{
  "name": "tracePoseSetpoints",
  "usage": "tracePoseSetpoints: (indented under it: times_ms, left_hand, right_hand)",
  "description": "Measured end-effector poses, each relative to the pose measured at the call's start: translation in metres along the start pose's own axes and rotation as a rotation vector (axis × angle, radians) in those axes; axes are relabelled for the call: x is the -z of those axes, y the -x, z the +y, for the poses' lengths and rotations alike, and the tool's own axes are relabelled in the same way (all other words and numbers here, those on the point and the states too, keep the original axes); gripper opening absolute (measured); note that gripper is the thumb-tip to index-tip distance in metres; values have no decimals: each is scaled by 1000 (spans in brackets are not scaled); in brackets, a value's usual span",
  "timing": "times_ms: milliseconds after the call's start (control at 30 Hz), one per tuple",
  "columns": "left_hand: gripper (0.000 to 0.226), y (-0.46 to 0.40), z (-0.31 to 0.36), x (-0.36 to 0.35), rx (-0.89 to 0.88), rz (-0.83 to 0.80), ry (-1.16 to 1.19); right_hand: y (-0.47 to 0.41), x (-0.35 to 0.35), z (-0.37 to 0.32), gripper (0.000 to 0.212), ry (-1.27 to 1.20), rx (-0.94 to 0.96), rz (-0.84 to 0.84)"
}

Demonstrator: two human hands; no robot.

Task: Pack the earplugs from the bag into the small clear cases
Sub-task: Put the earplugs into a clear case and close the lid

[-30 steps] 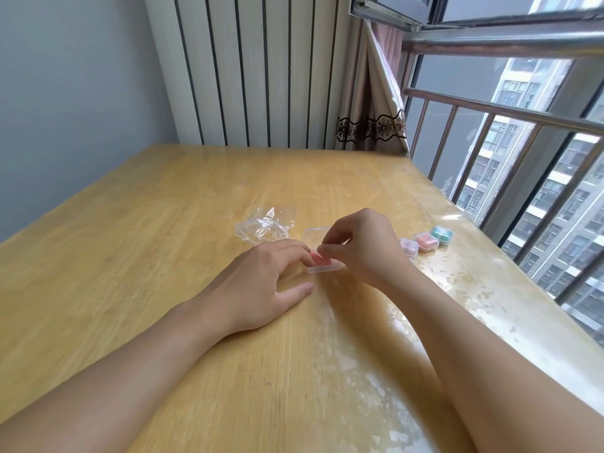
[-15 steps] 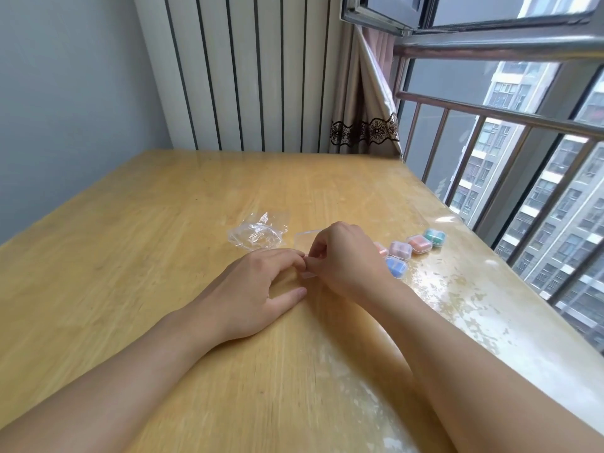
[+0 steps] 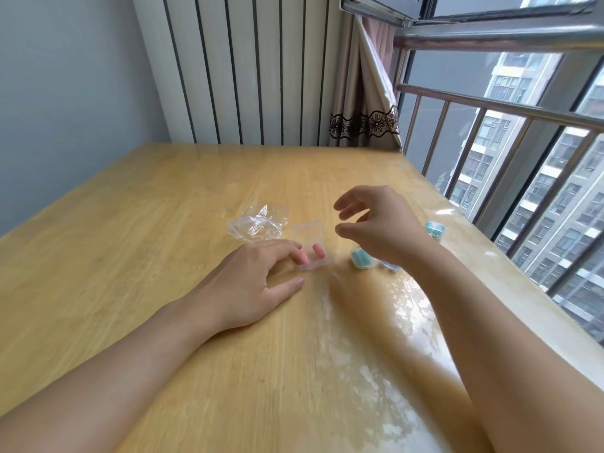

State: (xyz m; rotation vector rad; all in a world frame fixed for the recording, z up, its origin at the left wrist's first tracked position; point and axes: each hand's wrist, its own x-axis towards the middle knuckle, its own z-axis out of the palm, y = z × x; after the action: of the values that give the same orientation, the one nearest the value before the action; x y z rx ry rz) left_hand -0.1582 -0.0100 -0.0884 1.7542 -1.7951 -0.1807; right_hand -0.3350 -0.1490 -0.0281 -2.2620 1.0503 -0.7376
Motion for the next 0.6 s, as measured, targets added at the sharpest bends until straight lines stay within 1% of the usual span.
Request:
tracePoseSetpoints:
  times_ms: [67,167,233,300,367,433,500,533,600]
  left_hand:
    - [17,0,-1,1,-2,16,12]
    - [13,0,-3,2,-11,52,40]
    - [12,-1,-3,2,-7,85,57]
    - [14,-3,-2,1,-31,131,82]
    - [25,-4,0,1,-26,194,121]
    - [45,-2,2,1,43,223,195]
    - [64,-1,1,0,100,198,243]
    - [70,-2,1,-1,111,182,251]
    - [70,-2,0,-2,97,164,230]
  right_hand:
    - [3,-7,0,36,7,28,-109]
    - [6,-23,1,47,83,106,-154]
    - [7,-27,-1,48,110,130,-171]
    - [8,-27,-4,39,150,141,-206]
    - [9,-26,-7,27,183,145,-220]
    - [10,-25,-8,19,201,149,-240]
    - [12,-24,-9,22,212,156,-283]
    - [12,-22,-10,26,214,159,-307]
    - [14,-17,-14,39,227,174,-357]
